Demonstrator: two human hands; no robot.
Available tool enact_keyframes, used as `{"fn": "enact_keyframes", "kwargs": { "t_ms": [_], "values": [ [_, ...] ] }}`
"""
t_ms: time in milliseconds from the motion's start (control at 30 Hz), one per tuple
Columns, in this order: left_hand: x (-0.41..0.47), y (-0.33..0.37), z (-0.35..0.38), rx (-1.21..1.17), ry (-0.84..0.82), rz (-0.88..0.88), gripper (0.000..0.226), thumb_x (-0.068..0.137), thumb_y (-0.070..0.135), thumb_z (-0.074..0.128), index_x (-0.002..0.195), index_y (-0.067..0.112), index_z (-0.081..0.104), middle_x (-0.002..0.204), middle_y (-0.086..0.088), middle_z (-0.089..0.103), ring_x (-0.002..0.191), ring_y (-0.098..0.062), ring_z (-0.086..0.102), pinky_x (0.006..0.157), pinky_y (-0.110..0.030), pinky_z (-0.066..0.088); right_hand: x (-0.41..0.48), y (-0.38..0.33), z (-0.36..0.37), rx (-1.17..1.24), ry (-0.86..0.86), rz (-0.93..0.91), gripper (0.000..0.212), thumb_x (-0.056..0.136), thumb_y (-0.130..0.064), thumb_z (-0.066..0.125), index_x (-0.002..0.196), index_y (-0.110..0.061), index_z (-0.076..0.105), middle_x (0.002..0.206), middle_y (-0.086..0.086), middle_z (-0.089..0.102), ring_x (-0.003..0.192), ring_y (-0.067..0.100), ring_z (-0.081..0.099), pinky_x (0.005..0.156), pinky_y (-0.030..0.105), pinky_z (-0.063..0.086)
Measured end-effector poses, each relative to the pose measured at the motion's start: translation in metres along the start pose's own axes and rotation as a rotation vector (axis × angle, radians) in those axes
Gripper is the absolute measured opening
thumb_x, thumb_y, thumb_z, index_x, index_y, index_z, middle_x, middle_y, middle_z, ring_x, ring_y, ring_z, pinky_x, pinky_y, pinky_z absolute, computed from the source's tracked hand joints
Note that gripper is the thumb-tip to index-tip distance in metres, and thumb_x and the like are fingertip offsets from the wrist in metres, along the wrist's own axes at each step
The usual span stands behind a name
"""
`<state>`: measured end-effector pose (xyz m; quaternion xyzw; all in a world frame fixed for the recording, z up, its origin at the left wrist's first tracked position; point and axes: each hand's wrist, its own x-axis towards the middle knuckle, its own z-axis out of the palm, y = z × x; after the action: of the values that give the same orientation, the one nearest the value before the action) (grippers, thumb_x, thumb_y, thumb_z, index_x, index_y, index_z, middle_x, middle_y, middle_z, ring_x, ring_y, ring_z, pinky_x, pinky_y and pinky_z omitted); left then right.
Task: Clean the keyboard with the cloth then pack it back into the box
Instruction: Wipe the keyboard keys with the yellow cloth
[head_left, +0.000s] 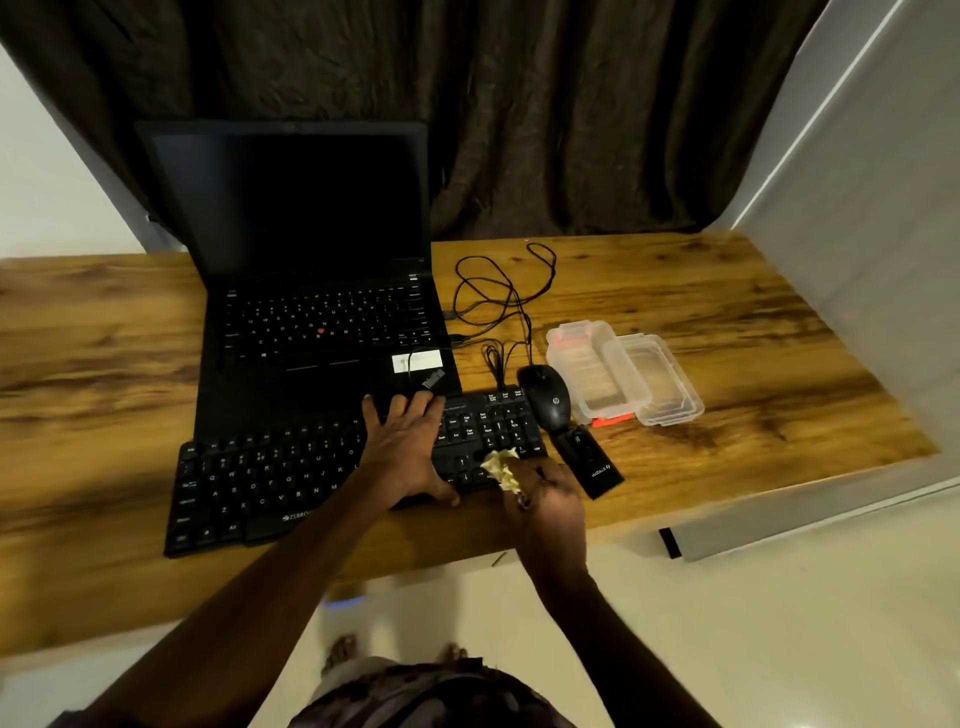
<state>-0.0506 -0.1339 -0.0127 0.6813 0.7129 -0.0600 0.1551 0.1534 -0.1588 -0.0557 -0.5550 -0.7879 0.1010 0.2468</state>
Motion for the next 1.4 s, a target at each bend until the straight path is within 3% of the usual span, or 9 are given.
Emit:
{"fn": "enact_keyframes", "kwargs": {
  "t_ms": [167,267,467,667,833,967,1167,1300,1400],
  "values": [
    [0.0,0.0,-0.002,0.007,0.012,0.018,0.14,0.051,0.075,0.078,0.157,0.018,0.007,0.158,0.0,0.015,0.14,-0.025,0.021,0.116,-0.065,0.0,-0.006,-0.008,0.006,0.023,-0.038,-0.123,0.034,0.078,-0.021,0.073,0.112,-0.024,0.072,0.103,0.002,0.068,0.093,0.023,0.061,0.064,0.026,0.052],
    [-0.005,-0.008,0.001,-0.028,0.009,0.036,0.138,0.054,0.078,0.075,0.158,0.019,0.004,0.162,0.0,0.008,0.147,-0.024,0.012,0.116,-0.063,-0.006,-0.002,0.003,-0.001,0.02,-0.017,-0.04,0.032,0.084,-0.026,0.058,0.112,-0.023,0.072,0.101,0.003,0.068,0.094,0.024,0.063,0.072,0.023,0.046],
    [-0.053,-0.073,0.016,-0.15,0.056,-0.056,0.147,0.048,0.079,0.077,0.158,0.024,-0.003,0.164,0.0,-0.006,0.15,-0.025,-0.005,0.118,-0.062,-0.006,-0.004,-0.002,0.003,0.031,0.049,0.07,0.031,0.077,-0.01,0.077,0.108,-0.017,0.074,0.096,0.007,0.069,0.087,0.026,0.064,0.067,0.027,0.049],
    [-0.101,-0.161,0.025,-0.171,0.032,-0.24,0.156,0.042,0.077,0.081,0.157,0.022,-0.007,0.164,-0.001,-0.009,0.151,-0.024,-0.01,0.119,-0.059,-0.005,0.006,-0.002,-0.007,-0.106,0.159,0.255,0.038,0.076,-0.012,0.077,0.113,-0.018,0.071,0.114,0.011,0.066,0.107,0.032,0.055,0.072,0.04,0.055],
    [-0.119,-0.202,0.024,-0.24,0.0,-0.167,0.163,0.035,0.084,0.075,0.156,0.021,-0.013,0.164,-0.001,-0.012,0.15,-0.022,-0.013,0.119,-0.052,-0.005,0.005,-0.034,0.007,-0.118,0.093,0.247,0.038,0.078,-0.011,0.076,0.114,-0.02,0.07,0.117,0.014,0.063,0.104,0.034,0.059,0.071,0.038,0.056],
    [-0.133,-0.233,0.023,-0.346,-0.035,-0.112,0.166,0.029,0.083,0.073,0.156,0.02,-0.013,0.164,0.001,-0.011,0.151,-0.024,-0.003,0.121,-0.045,0.008,0.003,-0.083,0.029,-0.05,0.034,0.213,0.035,0.08,-0.005,0.072,0.113,-0.015,0.07,0.107,0.015,0.065,0.09,0.029,0.062,0.065,0.035,0.055],
    [-0.143,-0.266,0.023,-0.553,-0.005,-0.028,0.151,0.043,0.036,0.099,0.156,0.018,0.001,0.162,0.002,0.003,0.146,-0.021,0.014,0.113,-0.027,0.023,0.01,-0.121,0.042,-0.043,0.016,0.188,0.043,0.078,-0.003,0.074,0.118,-0.02,0.069,0.111,0.01,0.064,0.098,0.026,0.058,0.074,0.036,0.054],
    [-0.141,-0.277,0.027,-0.519,0.026,0.003,0.153,0.039,0.053,0.095,0.156,0.018,0.005,0.16,0.0,0.016,0.143,-0.02,0.022,0.117,-0.035,0.026,-0.001,-0.153,0.065,-0.048,0.061,0.127,0.044,0.076,-0.006,0.073,0.117,-0.022,0.069,0.119,0.007,0.064,0.112,0.028,0.051,0.089,0.042,0.048],
    [-0.143,-0.278,0.03,-0.531,0.084,0.041,0.149,0.038,0.05,0.096,0.156,0.014,0.012,0.158,0.0,0.025,0.137,-0.011,0.025,0.113,-0.028,0.024,-0.008,-0.184,0.084,0.044,0.058,0.106,0.044,0.078,-0.004,0.072,0.118,-0.021,0.067,0.138,0.009,0.057,0.137,0.032,0.042,0.106,0.051,0.042]
  ]
}}
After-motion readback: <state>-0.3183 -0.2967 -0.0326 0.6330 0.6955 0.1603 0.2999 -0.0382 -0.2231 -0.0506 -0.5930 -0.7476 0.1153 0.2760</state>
